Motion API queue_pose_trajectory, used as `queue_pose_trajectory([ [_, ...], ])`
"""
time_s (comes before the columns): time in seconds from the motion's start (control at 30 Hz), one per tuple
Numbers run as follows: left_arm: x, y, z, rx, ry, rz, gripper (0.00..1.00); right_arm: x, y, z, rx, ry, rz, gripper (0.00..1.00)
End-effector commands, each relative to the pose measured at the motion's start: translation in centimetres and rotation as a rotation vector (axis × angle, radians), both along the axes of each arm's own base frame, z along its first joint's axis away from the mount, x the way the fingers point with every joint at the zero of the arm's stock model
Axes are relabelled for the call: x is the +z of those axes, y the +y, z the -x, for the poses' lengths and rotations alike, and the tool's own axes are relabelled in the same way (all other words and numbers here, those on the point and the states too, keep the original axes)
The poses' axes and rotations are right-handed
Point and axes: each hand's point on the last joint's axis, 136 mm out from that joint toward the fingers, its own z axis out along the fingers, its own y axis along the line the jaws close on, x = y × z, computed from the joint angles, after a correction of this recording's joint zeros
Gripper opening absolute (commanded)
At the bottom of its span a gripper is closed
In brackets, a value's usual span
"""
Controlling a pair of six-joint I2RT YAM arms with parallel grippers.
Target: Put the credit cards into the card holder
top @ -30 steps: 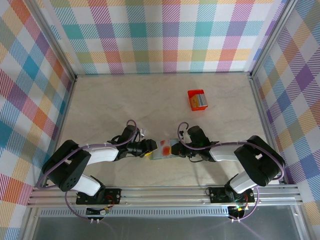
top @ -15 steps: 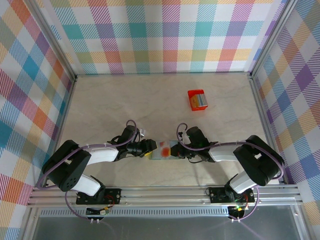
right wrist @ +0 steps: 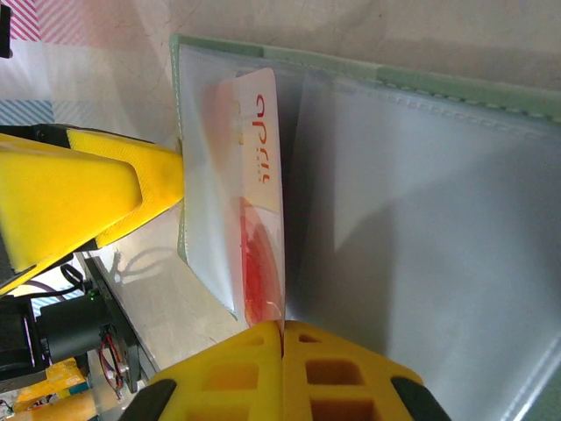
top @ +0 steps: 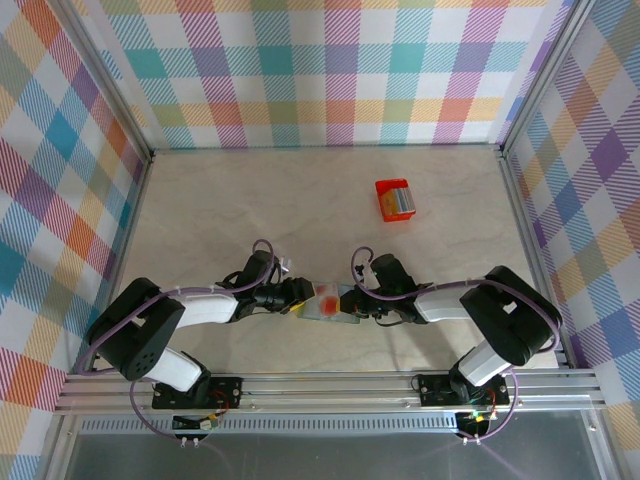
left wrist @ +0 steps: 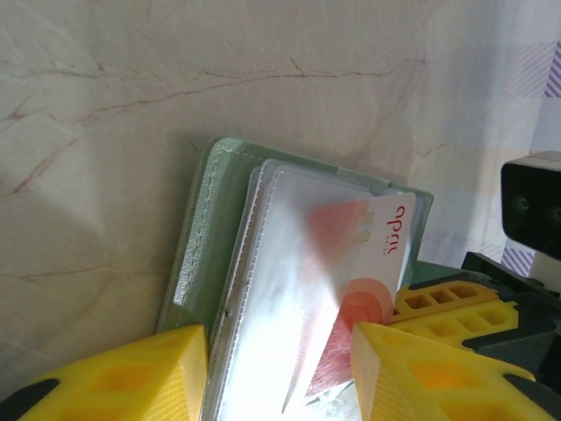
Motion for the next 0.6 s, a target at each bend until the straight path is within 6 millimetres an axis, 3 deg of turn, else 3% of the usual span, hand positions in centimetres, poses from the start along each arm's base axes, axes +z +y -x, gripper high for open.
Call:
queue_pose_trajectory([
  [0.0,-0.71,0.02,0.44,-0.002,0.015,-0.004,0.47,0.01,0.59,0.26,0.001,0.025,-0.004,0.0],
  [0.57,-0.68,0.33,0.79,0.002,0.013,-0.004,0.47,0.43,1.46,0.31,-0.021,0.021,0.007,0.02],
])
